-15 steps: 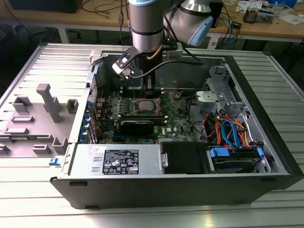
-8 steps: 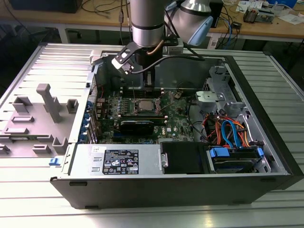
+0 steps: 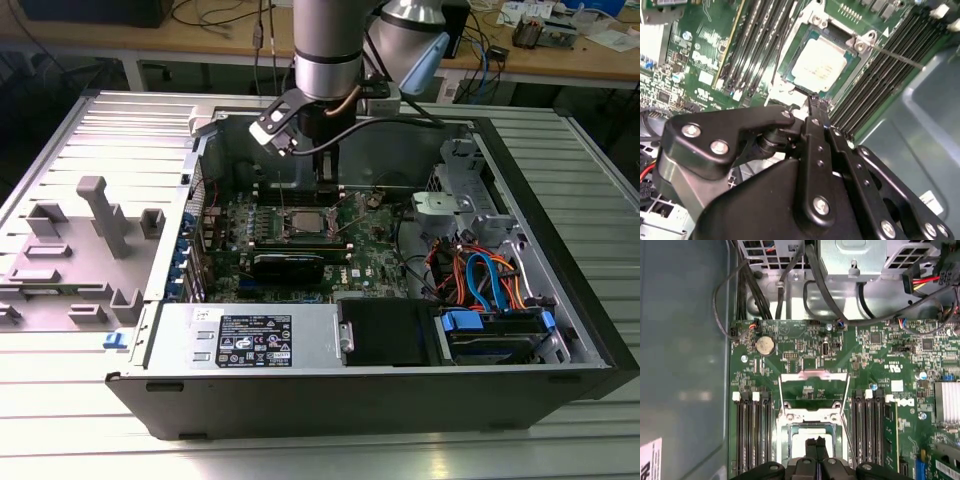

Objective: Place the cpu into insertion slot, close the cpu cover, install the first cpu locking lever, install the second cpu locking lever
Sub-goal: 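Close the cpu cover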

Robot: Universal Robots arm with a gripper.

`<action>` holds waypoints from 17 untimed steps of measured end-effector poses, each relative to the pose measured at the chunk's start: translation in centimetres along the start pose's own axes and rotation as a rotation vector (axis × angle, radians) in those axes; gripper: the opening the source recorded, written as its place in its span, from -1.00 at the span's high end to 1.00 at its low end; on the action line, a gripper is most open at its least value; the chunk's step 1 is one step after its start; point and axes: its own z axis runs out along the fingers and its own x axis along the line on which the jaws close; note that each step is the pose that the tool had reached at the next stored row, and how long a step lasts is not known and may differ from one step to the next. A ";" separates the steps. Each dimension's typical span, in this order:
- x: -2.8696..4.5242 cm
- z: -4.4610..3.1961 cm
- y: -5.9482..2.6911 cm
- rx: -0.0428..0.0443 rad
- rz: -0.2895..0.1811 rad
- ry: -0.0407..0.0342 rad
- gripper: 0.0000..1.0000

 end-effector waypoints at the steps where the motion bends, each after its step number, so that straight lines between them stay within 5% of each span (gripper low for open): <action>1: 0.02 0.01 0.20 0.0000 0.000 -0.0001 0.79; 5: 0.01 -0.69 0.48 0.0001 -0.008 0.0007 0.79; 17: 0.02 -0.68 1.67 0.0003 -0.009 0.0008 0.79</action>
